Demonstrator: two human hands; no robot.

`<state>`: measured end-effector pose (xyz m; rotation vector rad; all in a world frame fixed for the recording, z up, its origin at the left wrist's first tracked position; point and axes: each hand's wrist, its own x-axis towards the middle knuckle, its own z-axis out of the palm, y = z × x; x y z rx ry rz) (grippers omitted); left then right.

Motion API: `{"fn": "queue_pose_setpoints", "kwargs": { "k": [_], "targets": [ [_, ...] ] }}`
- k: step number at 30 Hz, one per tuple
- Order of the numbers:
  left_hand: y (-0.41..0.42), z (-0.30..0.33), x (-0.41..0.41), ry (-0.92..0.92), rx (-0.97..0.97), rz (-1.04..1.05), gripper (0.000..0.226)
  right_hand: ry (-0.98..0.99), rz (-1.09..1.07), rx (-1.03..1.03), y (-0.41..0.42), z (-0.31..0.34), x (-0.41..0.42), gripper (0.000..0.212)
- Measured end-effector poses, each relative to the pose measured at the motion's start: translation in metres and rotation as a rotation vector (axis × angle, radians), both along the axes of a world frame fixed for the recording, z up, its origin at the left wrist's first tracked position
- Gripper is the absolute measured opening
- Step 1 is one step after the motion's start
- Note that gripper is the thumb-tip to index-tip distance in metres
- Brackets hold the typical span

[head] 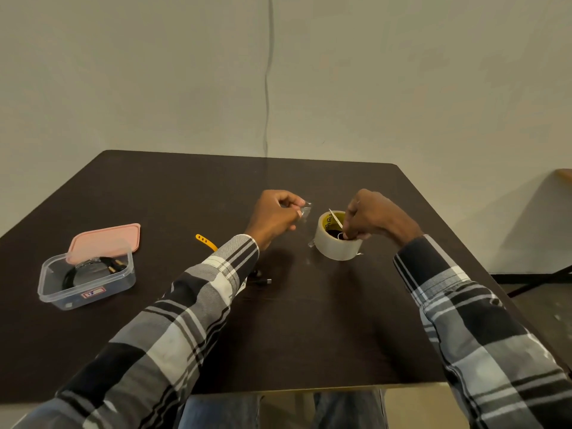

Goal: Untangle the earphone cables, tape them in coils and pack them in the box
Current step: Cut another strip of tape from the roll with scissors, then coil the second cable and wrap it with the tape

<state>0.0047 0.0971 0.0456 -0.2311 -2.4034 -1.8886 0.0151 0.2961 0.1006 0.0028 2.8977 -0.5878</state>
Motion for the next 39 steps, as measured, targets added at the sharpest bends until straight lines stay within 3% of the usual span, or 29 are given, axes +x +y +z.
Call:
{"fn": "queue_pose_setpoints", "kwargs": {
  "k": [8, 18, 21, 25, 28, 35, 39],
  "targets": [
    [0.001, -0.001, -0.002, -0.015, -0.006, 0.014, 0.019, -0.001, -0.010, -0.165, 0.017, 0.013, 0.002, 0.001],
    [0.006, 0.000, 0.001, -0.033, -0.010, -0.004, 0.019, -0.045, 0.040, -0.054, 0.008, 0.010, 0.009, 0.005],
    [0.004, 0.002, 0.002, -0.036, -0.004, -0.013, 0.019, 0.042, 0.025, -0.064, 0.007, 0.011, 0.010, 0.009],
    [-0.001, 0.007, 0.007, -0.016, 0.019, -0.030, 0.020, 0.322, -0.059, -0.415, -0.005, 0.007, 0.010, 0.012],
    [-0.004, 0.012, 0.013, 0.010, 0.036, -0.045, 0.019, 0.295, -0.068, -0.663, -0.019, -0.002, 0.013, 0.020],
    [-0.015, 0.026, 0.022, 0.063, 0.004, -0.065, 0.015, 0.230, -0.085, -0.916, -0.049, -0.007, 0.020, 0.028],
    [-0.029, 0.029, 0.024, 0.020, -0.032, -0.069, 0.018, 0.255, -0.100, -0.908, -0.058, -0.005, 0.021, 0.028]
  ]
}}
